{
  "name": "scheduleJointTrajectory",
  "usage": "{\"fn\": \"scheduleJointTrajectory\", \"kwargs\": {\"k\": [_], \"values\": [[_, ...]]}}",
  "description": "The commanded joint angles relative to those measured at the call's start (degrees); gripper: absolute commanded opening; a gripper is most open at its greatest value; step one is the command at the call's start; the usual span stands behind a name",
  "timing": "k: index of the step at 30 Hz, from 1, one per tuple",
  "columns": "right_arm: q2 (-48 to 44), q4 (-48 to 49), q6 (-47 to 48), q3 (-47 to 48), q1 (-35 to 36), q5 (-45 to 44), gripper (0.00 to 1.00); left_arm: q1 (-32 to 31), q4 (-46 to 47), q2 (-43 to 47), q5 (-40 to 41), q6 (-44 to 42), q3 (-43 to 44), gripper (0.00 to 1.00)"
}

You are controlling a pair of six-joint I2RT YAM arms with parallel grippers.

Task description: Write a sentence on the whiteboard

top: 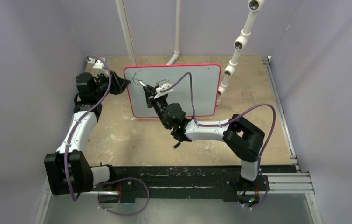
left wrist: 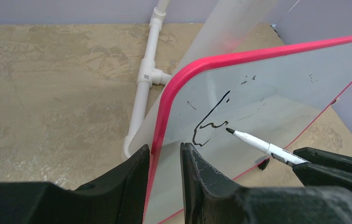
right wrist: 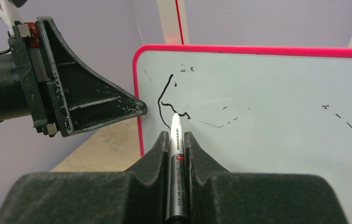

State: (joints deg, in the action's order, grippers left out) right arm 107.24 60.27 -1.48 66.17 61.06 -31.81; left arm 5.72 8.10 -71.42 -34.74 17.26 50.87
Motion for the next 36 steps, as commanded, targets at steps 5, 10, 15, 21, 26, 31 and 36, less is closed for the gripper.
{"fn": "scheduleJointTrajectory", "kwargs": {"k": [5,10,15,21,26,31,36], "values": [[-1.40,1.88,1.21,2.20,-0.24,-0.02,0.00,-0.01,1.75,-0.13,-0.81,0.52,-0.07,0.30],[-0.44,1.54,1.21,3.09,-0.24,-1.44,0.00,0.00,1.80,-0.13,-1.00,0.58,-0.01,0.30],[0.78,-0.83,3.19,4.76,-0.24,-1.32,0.00,-0.01,1.82,-0.13,-1.12,0.59,-0.07,0.30],[1.17,-1.33,2.85,4.84,-0.24,-1.45,0.00,-0.06,1.90,-0.21,-1.21,0.64,-0.05,0.30],[1.39,-2.22,2.35,4.37,-0.24,-1.68,0.00,0.00,1.94,-0.24,-1.20,0.73,-0.02,0.29],[1.77,-3.30,1.91,3.79,-0.24,-2.03,0.00,0.00,1.99,-0.24,-1.21,0.67,0.02,0.29],[2.01,-3.46,1.92,3.43,-0.28,-3.18,0.00,-0.03,2.00,-0.22,-1.21,0.72,0.02,0.29]]}}
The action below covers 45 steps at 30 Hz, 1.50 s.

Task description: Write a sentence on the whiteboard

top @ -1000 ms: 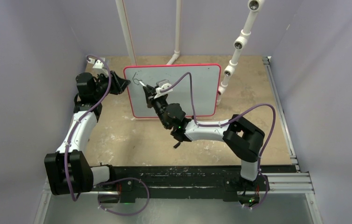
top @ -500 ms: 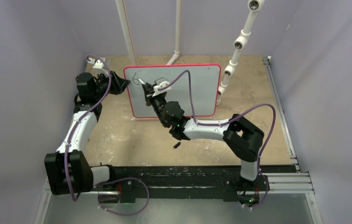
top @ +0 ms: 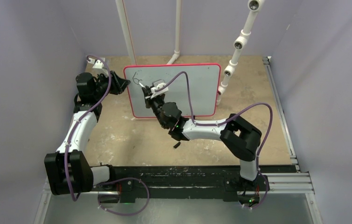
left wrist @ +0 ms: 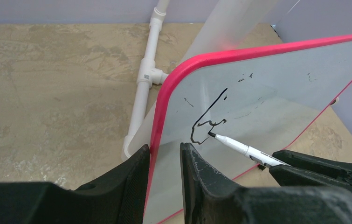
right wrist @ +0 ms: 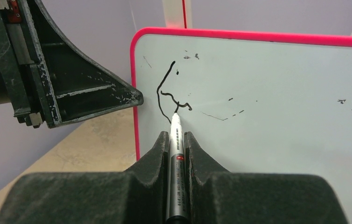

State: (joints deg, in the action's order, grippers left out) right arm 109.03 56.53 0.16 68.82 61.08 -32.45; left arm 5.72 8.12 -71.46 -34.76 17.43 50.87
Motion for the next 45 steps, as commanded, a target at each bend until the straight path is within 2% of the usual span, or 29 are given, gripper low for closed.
{"fn": "scheduleJointTrajectory", "kwargs": {"k": [1,16,26,45], "values": [[0.15,0.34,0.28,0.46,-0.26,-2.83,0.00,-0.01,1.94,-0.17,-1.18,0.54,0.02,0.29],[-1.06,-0.77,-3.95,-2.78,-0.26,-2.88,0.00,0.00,1.76,-0.07,-0.94,0.25,0.06,0.29],[-8.49,3.88,-3.15,-8.07,-0.08,4.47,0.00,-0.01,1.44,0.00,-0.49,0.06,0.02,0.29],[-5.74,2.69,-1.40,-4.04,-1.29,-0.50,0.00,-0.01,1.14,-0.17,-0.39,-0.16,0.06,0.29]]}}
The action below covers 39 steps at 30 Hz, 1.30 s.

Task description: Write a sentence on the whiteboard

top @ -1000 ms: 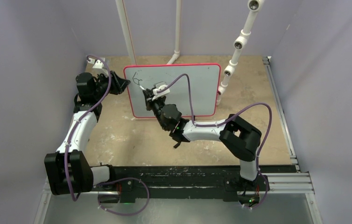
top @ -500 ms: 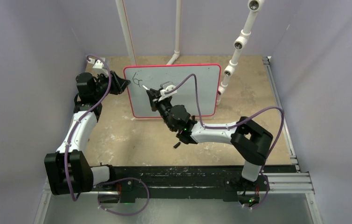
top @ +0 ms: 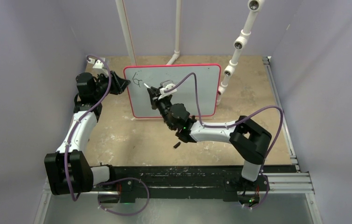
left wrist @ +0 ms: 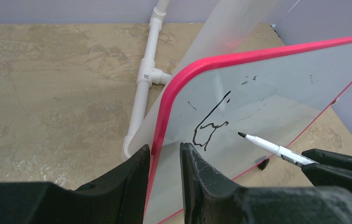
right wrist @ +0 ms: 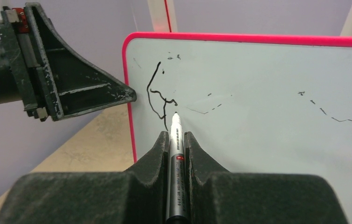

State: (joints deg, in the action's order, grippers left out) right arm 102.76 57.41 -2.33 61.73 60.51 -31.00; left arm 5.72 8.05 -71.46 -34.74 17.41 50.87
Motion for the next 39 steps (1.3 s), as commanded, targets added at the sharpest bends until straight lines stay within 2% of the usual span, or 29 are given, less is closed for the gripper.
{"fn": "scheduleJointTrajectory", "kwargs": {"k": [1,14,39], "values": [[0.72,1.83,1.12,3.27,-0.81,-2.06,0.00,-0.06,1.22,-0.17,-0.41,-0.10,0.04,0.29],[2.71,0.80,1.66,5.55,-1.71,-1.47,0.00,-0.01,1.28,-0.26,-0.49,-0.14,0.12,0.29],[2.47,-2.89,0.05,2.41,-1.71,-2.09,0.00,-0.04,1.18,-0.16,-0.32,-0.23,0.19,0.29]]}}
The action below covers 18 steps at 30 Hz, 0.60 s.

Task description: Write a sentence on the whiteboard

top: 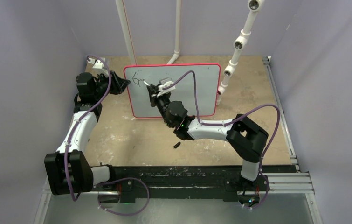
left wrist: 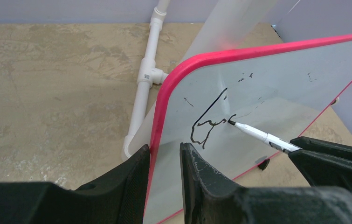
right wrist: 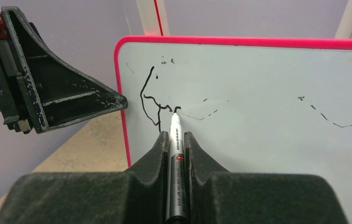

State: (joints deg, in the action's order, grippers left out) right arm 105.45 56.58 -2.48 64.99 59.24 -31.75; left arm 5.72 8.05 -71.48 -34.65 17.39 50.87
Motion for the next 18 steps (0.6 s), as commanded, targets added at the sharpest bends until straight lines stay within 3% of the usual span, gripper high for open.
{"fn": "scheduleJointTrajectory", "kwargs": {"k": [1,18], "values": [[-0.31,-2.11,0.20,-1.02,-0.44,-1.38,0.00,-0.02,1.19,-0.15,-0.49,-0.18,0.15,0.29],[-2.50,-0.79,0.97,-2.85,-0.44,-5.95,0.00,0.00,1.23,-0.17,-0.50,-0.16,0.16,0.29]]}}
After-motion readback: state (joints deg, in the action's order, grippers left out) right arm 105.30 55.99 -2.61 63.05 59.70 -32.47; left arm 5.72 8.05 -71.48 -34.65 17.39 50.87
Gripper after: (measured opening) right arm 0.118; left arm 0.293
